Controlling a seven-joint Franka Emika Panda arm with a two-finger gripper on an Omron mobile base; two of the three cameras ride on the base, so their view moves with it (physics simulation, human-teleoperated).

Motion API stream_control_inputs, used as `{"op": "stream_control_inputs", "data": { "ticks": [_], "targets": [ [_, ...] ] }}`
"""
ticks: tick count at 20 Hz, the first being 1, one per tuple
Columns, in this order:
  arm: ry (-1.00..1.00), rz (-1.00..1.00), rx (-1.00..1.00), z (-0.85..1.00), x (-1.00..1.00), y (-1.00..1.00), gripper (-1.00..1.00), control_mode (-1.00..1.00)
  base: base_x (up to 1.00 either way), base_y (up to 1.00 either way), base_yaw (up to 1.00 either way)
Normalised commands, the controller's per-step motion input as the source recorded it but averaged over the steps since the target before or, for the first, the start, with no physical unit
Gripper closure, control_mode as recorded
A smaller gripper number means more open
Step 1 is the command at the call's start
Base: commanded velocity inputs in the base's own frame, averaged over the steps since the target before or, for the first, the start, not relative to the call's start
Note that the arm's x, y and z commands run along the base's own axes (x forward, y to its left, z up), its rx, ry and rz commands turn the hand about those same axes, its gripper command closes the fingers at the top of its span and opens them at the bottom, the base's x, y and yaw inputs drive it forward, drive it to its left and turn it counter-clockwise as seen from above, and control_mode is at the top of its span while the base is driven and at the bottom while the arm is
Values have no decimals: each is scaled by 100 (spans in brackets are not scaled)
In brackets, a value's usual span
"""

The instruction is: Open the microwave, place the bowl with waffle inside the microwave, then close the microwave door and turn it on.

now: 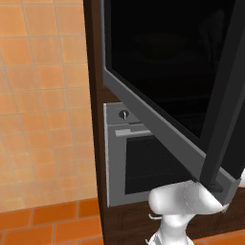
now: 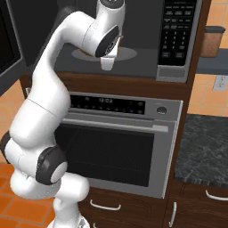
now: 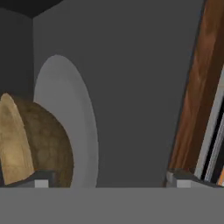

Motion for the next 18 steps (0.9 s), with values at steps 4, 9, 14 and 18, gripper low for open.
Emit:
{"op": "stream_control_inputs", "data": {
  "ticks": [4,9,14,18],
  "targets": [
    [-12,0,0,-100,-100,-14,-100,-100,0,0,0],
    [-7,0,-4,-98,-100,0,-100,-100,0,0,0],
    [-7,0,-18,-25,-100,1,-100,-100,0,0,0],
    [-16,0,-38,22,-100,0,-100,-100,0,0,0]
  ]
}}
